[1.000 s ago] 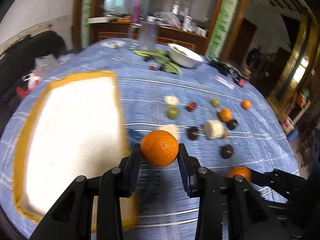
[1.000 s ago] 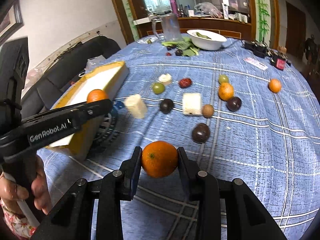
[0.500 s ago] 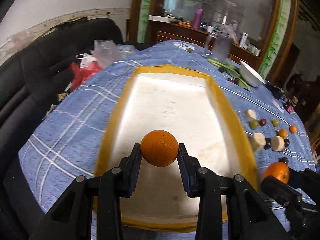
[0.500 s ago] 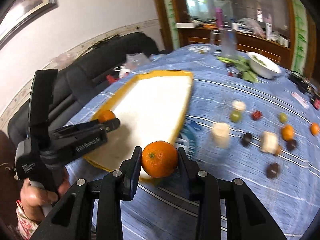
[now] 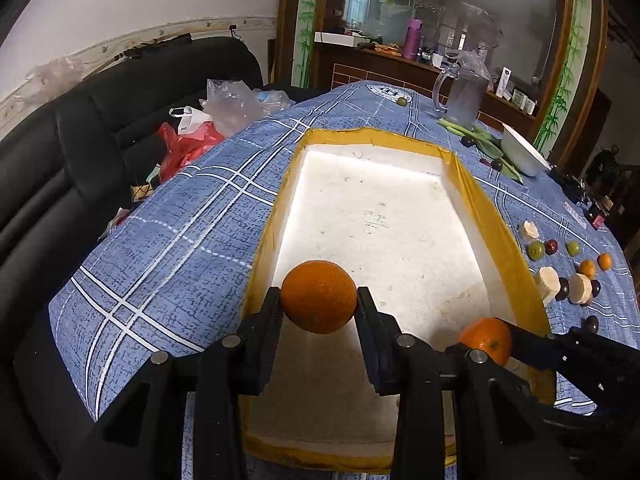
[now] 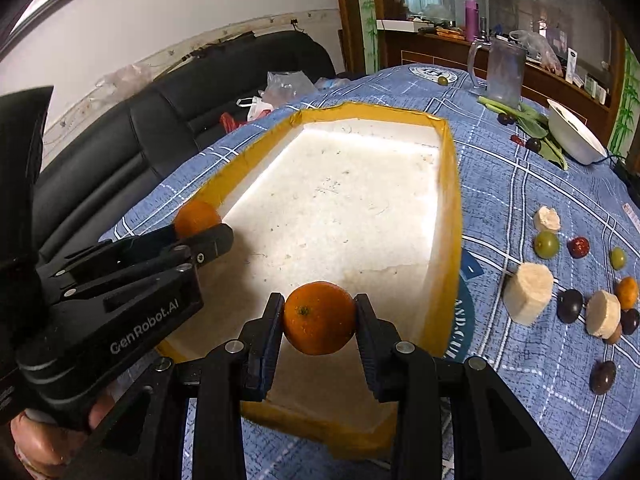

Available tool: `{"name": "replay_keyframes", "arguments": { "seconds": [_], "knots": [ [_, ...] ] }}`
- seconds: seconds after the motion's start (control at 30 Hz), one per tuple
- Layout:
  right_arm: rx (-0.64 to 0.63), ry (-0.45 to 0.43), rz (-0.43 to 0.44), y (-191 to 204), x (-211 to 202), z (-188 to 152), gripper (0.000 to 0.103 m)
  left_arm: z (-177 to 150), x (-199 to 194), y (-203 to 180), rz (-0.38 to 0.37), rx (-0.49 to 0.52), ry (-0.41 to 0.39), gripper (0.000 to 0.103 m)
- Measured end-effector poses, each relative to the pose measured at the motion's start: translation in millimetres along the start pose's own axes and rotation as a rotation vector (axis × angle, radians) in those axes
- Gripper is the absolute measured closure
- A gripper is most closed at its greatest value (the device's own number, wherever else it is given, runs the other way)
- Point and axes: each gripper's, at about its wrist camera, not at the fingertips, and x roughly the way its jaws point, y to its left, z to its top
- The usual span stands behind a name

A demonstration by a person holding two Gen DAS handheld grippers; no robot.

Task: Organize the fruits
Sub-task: 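Carry the oranges into the white tray and open both tools to release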

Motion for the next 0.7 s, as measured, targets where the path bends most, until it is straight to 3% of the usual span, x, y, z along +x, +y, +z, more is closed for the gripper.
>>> {"name": "replay_keyframes", "arguments": {
  "seconds": [0.2, 0.4, 0.53, 0.7],
  "knots": [
    [-0.034, -0.001, -0.027, 7.4, 5.5, -1.6, 0.064, 0.3, 2.3, -0.9, -0.009, -0.002, 0.006, 0.067],
    [-0.021, -0.005, -0.014, 6.4, 2.6, -2.3, 0.063, 2.0, -5.1, -3.3, -0.001, -0.006, -0.031, 0.045],
    [-0.011, -0.021, -0.009, 5.4, -2.9, -2.4, 0.056, 2.7, -14.1, -5.7, 0.003, -0.005, -0.052, 0.037],
    [-0.004, -0.043, 0.002, 4.3, -14.1, -5.0, 0.055, 2.1, -26.2, -9.9, 0.018, -0.009, -0.066, 0.029]
  ]
}}
